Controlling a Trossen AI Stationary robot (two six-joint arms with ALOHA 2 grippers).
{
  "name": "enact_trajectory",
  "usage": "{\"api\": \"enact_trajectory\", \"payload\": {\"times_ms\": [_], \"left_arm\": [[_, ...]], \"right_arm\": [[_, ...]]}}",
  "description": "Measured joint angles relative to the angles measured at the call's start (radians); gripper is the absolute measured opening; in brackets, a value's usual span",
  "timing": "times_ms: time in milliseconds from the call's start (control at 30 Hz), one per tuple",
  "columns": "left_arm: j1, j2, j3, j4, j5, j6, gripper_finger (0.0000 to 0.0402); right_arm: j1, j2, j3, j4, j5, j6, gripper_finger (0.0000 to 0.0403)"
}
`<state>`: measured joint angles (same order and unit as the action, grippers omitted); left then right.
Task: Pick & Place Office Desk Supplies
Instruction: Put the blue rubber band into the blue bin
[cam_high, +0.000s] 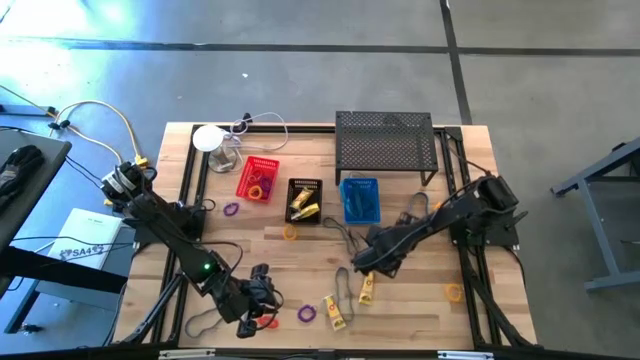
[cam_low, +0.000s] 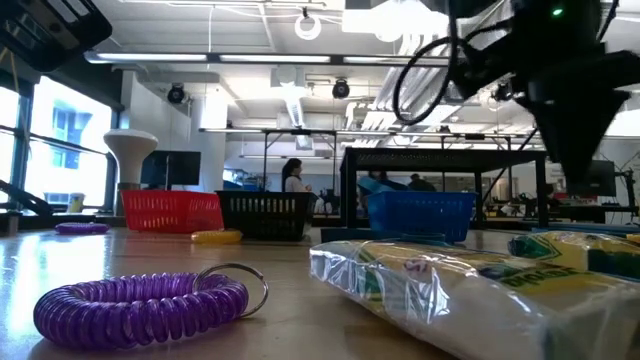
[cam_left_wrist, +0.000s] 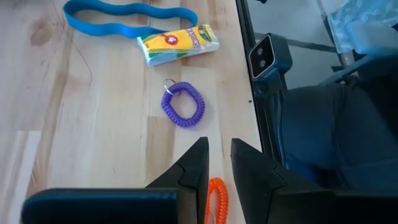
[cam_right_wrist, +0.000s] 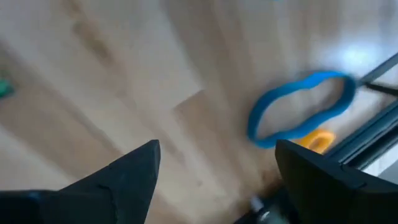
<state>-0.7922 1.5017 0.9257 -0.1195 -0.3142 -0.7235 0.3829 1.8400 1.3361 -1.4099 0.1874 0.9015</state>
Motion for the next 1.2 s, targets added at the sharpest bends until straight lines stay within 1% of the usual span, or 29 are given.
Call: {"api": "enact_trajectory", "payload": {"times_ms": [67, 133, 267, 367, 467, 567, 700, 833, 967, 1200], "left_arm": [[-0.007, 0.000, 0.000, 0.001, -0.002, -0.008, 0.0065], [-0.012, 0.000, 0.000, 0.002, -0.002, -0.008, 0.0065], [-0.012, 0.000, 0.000, 0.005, -0.013, -0.008, 0.0065], [-0.011, 0.000, 0.000, 0.006, -0.015, 0.014, 0.0065], [-0.012, 0.000, 0.000, 0.006, -0.036, 0.058, 0.0065], [-0.011, 0.000, 0.000, 0.007, -0.060, 0.072, 0.0065], [0.001, 0.000, 0.000, 0.008, -0.060, 0.099, 0.0065], [0.013, 0.000, 0.000, 0.008, -0.060, 0.150, 0.0065], [0.028, 0.000, 0.000, 0.008, -0.060, 0.196, 0.0065], [0.049, 0.000, 0.000, 0.008, -0.060, 0.201, 0.0065]], "right_arm": [[-0.013, -0.009, -0.007, 0.009, 0.023, -0.013, 0.0307], [-0.028, -0.027, -0.025, 0.013, 0.021, -0.015, 0.0307], [-0.052, -0.090, -0.116, 0.033, 0.022, 0.019, 0.0307], [-0.070, -0.177, -0.216, 0.139, 0.018, 0.081, 0.0307], [-0.085, -0.264, -0.310, 0.223, 0.016, 0.186, 0.0307], [-0.087, -0.346, -0.385, 0.230, 0.053, 0.269, 0.0307], [-0.087, -0.436, -0.463, 0.241, 0.088, 0.350, 0.0307], [-0.087, -0.473, -0.523, 0.317, 0.057, 0.410, 0.0307], [-0.087, -0.474, -0.564, 0.369, 0.076, 0.411, 0.0307], [-0.089, -0.474, -0.627, 0.501, 0.072, 0.407, 0.0307]]}}
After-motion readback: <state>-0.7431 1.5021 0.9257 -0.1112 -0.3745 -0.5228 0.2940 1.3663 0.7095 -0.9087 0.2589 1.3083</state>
